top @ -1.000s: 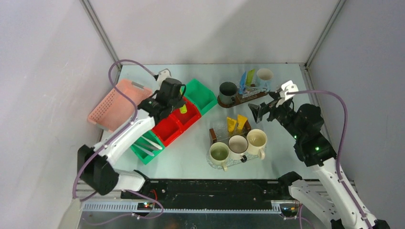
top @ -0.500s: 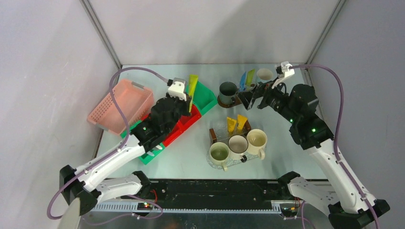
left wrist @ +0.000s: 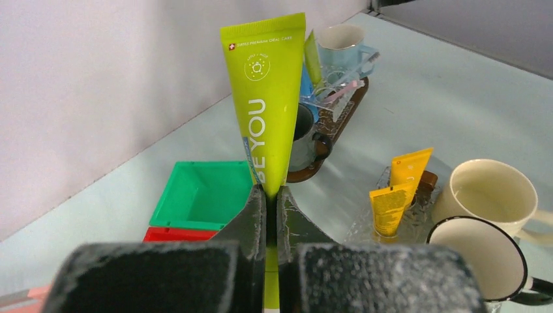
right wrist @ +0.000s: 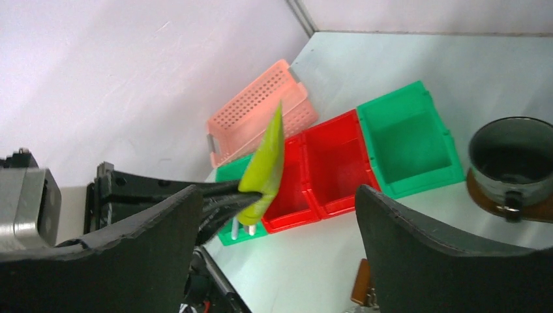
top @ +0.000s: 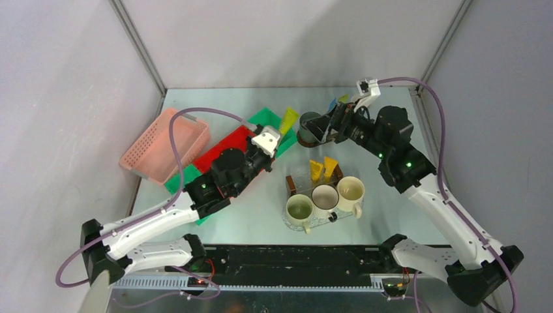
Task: Prepare toiletry sets of a toothbrush and toothpaste on the tray
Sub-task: Pick up the toothpaste from the storage box, then place the toothpaste in the toothpaste holder.
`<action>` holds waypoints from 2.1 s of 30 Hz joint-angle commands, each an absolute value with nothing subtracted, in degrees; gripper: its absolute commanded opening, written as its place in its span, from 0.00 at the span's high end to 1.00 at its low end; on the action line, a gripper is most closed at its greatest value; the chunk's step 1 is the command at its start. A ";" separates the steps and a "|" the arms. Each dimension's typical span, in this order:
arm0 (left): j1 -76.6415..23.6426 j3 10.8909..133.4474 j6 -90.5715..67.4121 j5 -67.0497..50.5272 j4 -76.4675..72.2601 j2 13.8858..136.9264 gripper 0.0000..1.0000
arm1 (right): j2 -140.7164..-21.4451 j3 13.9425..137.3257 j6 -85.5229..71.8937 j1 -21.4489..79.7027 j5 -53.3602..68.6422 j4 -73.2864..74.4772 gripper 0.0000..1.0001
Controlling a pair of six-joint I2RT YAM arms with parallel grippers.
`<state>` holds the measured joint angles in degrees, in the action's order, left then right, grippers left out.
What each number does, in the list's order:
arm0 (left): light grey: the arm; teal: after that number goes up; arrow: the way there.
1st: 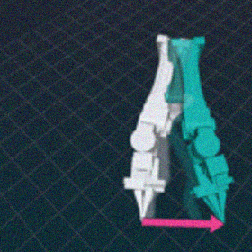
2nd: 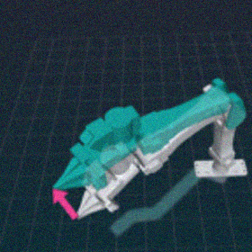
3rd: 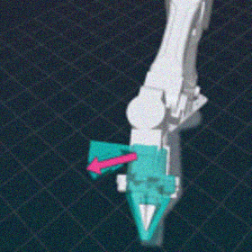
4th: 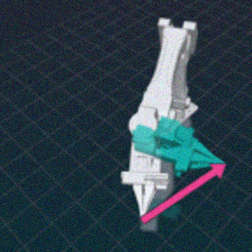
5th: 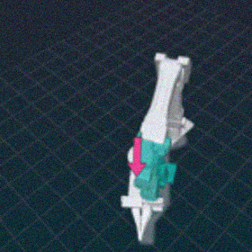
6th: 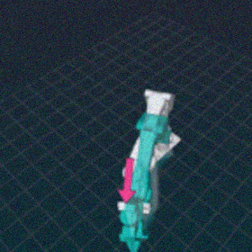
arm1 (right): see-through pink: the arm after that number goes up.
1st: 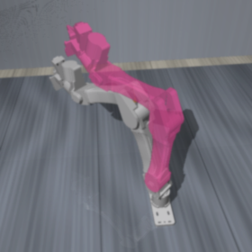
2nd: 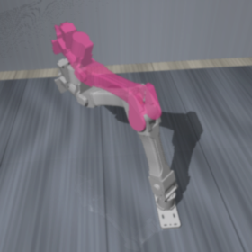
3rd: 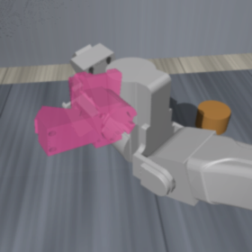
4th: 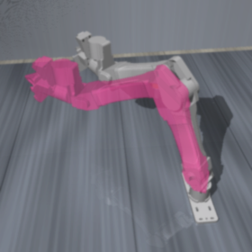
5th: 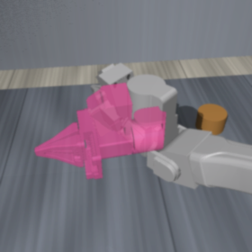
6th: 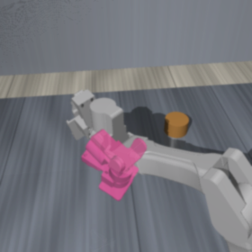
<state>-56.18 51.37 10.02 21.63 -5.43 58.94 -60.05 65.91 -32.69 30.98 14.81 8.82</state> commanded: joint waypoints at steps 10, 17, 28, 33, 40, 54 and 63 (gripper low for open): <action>-61.53 52.74 18.17 20.75 -10.87 59.51 0.98 | -66.38 70.22 -40.05 35.31 12.64 5.36 0.32; -62.71 52.23 18.89 21.04 -11.63 59.33 0.98 | -68.03 70.22 -40.64 36.05 12.44 5.47 0.47; -63.02 49.47 18.63 23.31 -12.07 58.49 0.56 | -67.42 70.22 -36.23 36.51 13.18 4.93 1.00; -63.06 47.32 16.46 26.13 -12.04 56.70 0.23 | -66.56 70.22 -30.76 37.14 13.27 5.72 1.00; -62.69 44.16 11.61 29.73 -11.23 52.10 0.02 | -64.80 68.30 -18.40 37.64 15.18 5.02 1.00; -51.12 41.10 -5.08 39.45 -2.19 41.75 0.00 | -59.59 55.95 3.86 39.27 19.92 -4.24 1.00; -49.32 38.25 -5.89 45.26 -2.57 36.80 0.00 | -60.77 49.07 11.35 40.71 21.15 -9.58 1.00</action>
<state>-49.76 39.33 -3.84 42.11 -1.72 38.79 -60.84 50.26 5.98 40.05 19.62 -2.02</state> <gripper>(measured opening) 0.995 0.032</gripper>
